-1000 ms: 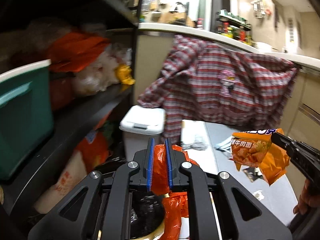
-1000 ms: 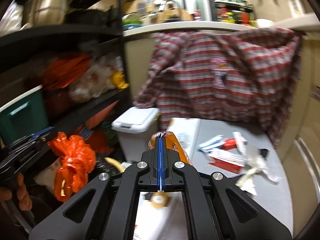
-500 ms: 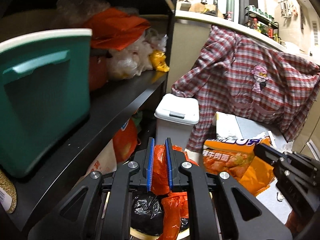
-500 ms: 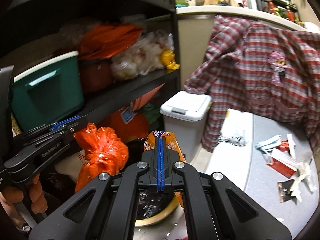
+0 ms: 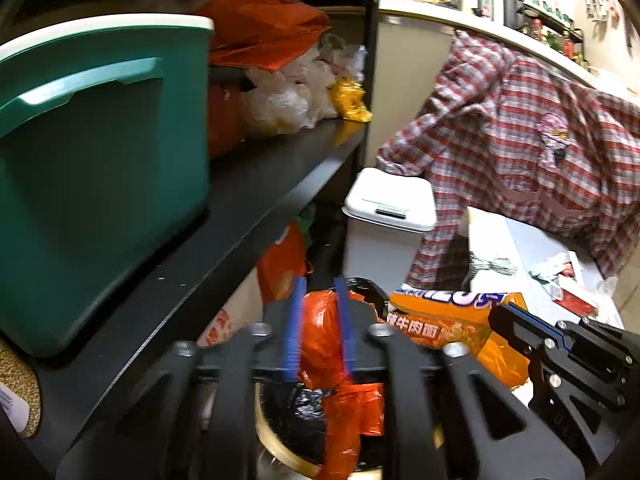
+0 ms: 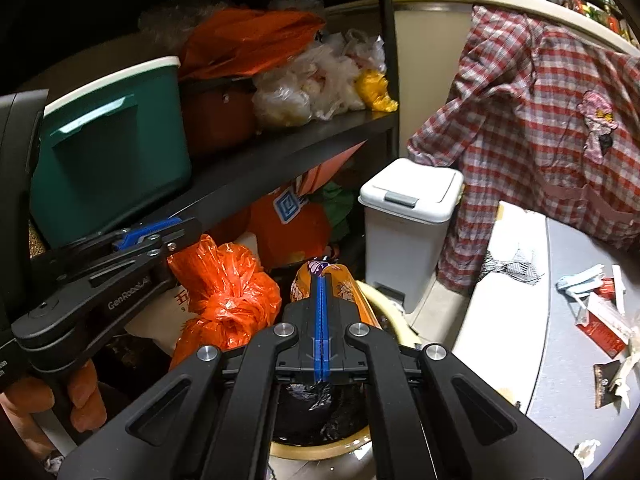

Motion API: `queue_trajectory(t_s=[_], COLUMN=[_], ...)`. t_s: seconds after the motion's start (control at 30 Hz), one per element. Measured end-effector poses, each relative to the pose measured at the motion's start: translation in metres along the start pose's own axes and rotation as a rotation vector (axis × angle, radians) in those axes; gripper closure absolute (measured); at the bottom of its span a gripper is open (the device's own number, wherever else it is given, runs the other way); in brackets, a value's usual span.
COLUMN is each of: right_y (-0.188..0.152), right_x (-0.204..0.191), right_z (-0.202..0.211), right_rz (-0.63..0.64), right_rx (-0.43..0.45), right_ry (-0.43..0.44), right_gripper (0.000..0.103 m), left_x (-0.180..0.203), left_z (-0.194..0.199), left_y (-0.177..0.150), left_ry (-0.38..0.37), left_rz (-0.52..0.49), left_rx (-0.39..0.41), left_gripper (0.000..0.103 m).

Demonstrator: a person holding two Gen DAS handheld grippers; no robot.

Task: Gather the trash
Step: 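Carry both held bags over the black-lined bin, then open both tools to drop the bags into the bin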

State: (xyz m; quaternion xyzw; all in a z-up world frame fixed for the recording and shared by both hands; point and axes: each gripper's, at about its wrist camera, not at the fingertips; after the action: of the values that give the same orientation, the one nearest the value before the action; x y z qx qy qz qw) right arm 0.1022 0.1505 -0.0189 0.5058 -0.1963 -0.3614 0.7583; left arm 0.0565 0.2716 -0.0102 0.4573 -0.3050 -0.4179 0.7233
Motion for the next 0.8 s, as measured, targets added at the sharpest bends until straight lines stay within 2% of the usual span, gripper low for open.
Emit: queue_trajectory(t_s=[0.03, 0.1, 0.17, 0.2, 0.23, 0.3, 0.33, 0.57, 0.8], right_y=[-0.001, -0.002, -0.003, -0.003, -0.003, -0.002, -0.002, -0.005, -0.007], right_x=[-0.001, 0.0, 0.003, 0.005, 0.007, 0.009, 0.008, 0.012, 0.031], right_z=[-0.002, -0.005, -0.006, -0.006, -0.005, -0.004, -0.003, 0.006, 0.037], right_rz=[-0.003, -0.015, -0.03, -0.037, -0.049, -0.063, -0.061, -0.051, -0.071], right_rx=[-0.004, -0.012, -0.016, -0.017, -0.016, -0.01, -0.01, -0.008, 0.009], right_ry=[0.003, 0.003, -0.01, -0.016, -0.021, -0.02, -0.017, -0.043, -0.086], right_gripper=[0.099, 0.098, 0.09, 0.078, 0.066, 0.055, 0.053, 0.053, 0.052], left_x=[-0.002, -0.008, -0.01, -0.011, -0.012, -0.012, -0.012, -0.011, 0.0], left_z=[0.001, 0.008, 0.01, 0.009, 0.008, 0.007, 0.008, 0.012, 0.016], left_y=[0.001, 0.003, 0.005, 0.005, 0.005, 0.006, 0.005, 0.006, 0.006], left_ry=[0.02, 0.063, 0.075, 0.081, 0.082, 0.086, 0.086, 0.083, 0.069], left_rz=[0.006, 0.02, 0.024, 0.025, 0.022, 0.018, 0.018, 0.018, 0.001], left_rx=[0.008, 0.056, 0.071, 0.068, 0.064, 0.061, 0.063, 0.072, 0.083], left_gripper=[0.031, 0.025, 0.019, 0.017, 0.017, 0.016, 0.015, 0.015, 0.015])
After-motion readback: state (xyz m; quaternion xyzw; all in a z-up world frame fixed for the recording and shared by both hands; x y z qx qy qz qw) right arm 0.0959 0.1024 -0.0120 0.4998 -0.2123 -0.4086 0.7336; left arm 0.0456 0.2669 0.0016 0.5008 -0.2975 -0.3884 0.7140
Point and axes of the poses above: each gripper's, at about its wrist camera, not at the fingertips, and z roughly against the way its jaws point, x to its right, y to its top, and after that the axes turned 10 degrees about x, right-handed
